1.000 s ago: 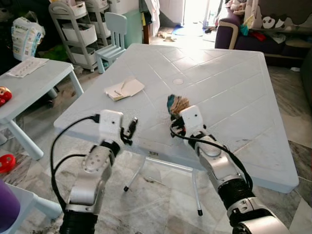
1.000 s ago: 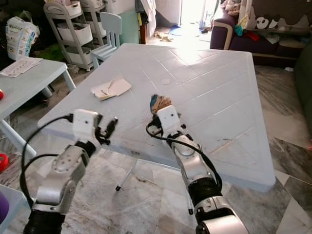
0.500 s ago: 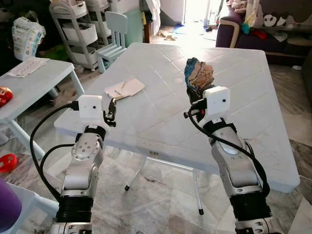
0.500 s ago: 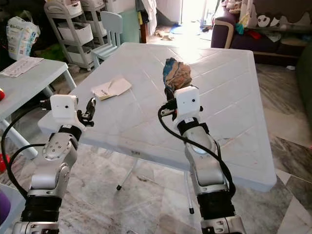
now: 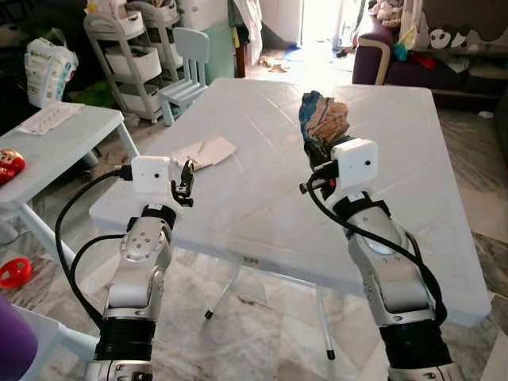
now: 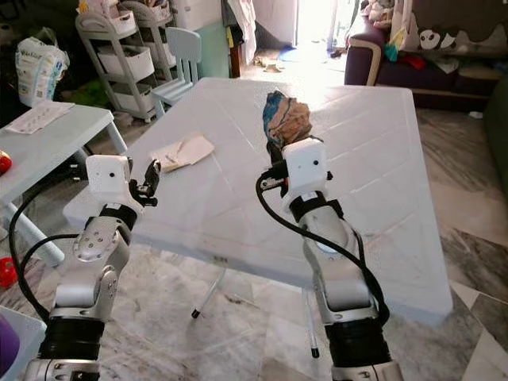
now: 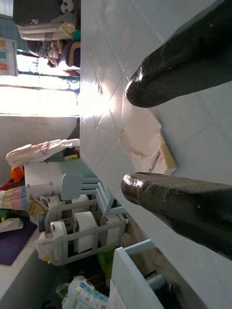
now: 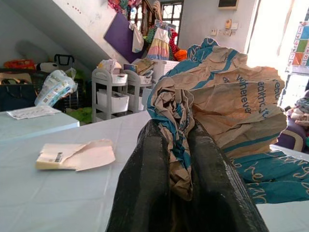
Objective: Picking trash to rubbish bin
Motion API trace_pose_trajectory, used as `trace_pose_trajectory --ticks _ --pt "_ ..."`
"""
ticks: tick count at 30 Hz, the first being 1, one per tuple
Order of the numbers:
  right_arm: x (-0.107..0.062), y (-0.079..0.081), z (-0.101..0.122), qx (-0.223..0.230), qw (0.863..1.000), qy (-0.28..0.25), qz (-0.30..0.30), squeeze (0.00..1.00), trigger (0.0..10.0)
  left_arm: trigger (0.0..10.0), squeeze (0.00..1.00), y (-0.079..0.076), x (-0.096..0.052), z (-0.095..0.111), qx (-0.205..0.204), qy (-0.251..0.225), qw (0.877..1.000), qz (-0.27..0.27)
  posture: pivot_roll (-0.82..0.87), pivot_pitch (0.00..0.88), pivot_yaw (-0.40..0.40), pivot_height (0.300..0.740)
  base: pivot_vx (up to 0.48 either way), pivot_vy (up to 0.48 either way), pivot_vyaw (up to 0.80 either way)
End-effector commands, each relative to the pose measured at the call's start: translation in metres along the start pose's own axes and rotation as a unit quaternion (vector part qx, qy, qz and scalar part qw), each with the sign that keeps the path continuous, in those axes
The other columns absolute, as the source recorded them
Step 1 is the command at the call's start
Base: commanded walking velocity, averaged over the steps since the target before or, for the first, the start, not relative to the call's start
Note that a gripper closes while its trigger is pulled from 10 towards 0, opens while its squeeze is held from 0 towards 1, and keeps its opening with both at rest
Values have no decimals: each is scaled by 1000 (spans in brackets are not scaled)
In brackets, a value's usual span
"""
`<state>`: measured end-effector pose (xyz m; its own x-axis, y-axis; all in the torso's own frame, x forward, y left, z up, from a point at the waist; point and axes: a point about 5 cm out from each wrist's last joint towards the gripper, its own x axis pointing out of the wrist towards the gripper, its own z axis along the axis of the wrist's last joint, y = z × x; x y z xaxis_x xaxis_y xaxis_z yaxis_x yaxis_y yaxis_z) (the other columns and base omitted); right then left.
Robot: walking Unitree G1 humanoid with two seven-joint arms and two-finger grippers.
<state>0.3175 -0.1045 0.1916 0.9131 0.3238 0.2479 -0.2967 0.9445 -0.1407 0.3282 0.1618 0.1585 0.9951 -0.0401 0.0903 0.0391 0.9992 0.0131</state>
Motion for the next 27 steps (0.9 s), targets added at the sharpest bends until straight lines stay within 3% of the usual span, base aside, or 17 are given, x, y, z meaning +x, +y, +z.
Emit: trace_pose_trajectory --ticks 1,23,27 --pt "2 4 4 1 1000 -4 10 0 0 10000 0 2 2 2 1 -3 1000 3 -91 0 56 740 442 0 0" --pt "2 10 4 8 1000 5 23 0 0 10000 0 2 2 -2 5 3 1000 3 -86 0 58 740 441 0 0" --pt "2 10 4 9 1000 6 24 0 0 10000 0 5 2 -2 18 -1 1000 22 -87 0 59 740 139 0 0"
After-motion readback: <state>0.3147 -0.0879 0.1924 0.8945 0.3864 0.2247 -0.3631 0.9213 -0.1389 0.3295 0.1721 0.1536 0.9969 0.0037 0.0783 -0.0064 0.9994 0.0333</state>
